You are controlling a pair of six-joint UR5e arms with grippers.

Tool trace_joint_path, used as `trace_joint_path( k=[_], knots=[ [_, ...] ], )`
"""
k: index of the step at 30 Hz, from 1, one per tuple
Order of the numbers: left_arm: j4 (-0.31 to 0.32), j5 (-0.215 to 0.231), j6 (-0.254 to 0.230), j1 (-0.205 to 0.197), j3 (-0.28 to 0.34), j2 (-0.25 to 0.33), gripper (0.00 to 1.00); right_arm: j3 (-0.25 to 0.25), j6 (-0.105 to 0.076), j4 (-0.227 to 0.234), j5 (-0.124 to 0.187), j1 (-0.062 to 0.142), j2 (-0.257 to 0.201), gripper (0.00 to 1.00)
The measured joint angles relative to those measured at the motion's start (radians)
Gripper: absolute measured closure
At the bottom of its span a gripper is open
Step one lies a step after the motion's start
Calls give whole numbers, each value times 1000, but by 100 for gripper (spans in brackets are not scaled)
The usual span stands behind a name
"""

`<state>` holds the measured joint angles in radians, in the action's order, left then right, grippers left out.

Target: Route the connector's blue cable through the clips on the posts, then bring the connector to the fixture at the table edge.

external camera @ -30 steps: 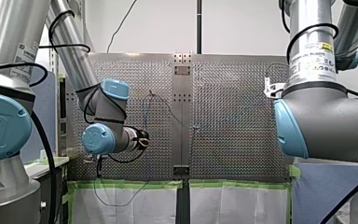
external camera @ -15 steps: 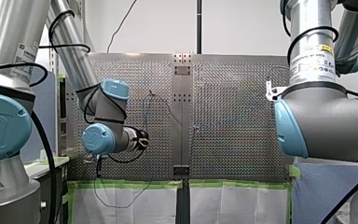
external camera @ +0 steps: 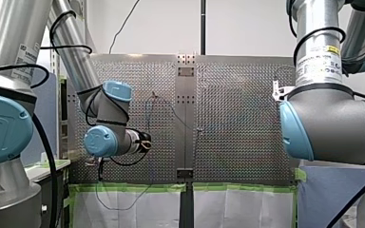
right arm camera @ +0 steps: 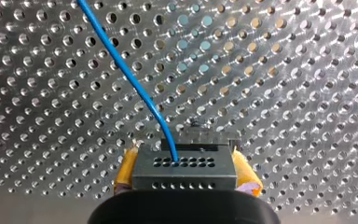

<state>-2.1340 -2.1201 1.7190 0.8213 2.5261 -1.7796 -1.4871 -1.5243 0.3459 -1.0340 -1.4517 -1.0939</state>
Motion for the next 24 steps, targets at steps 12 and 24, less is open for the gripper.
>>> trace_joint_path(
  k=[12, 24],
  knots=[
    [-3, 0, 1, 0, 0, 0, 1, 7, -13, 7, -8, 3, 1, 100],
    [-3, -3, 2, -1, 0, 0, 1, 15, -26, 26, -20, -5, 3, 100]
  ],
)
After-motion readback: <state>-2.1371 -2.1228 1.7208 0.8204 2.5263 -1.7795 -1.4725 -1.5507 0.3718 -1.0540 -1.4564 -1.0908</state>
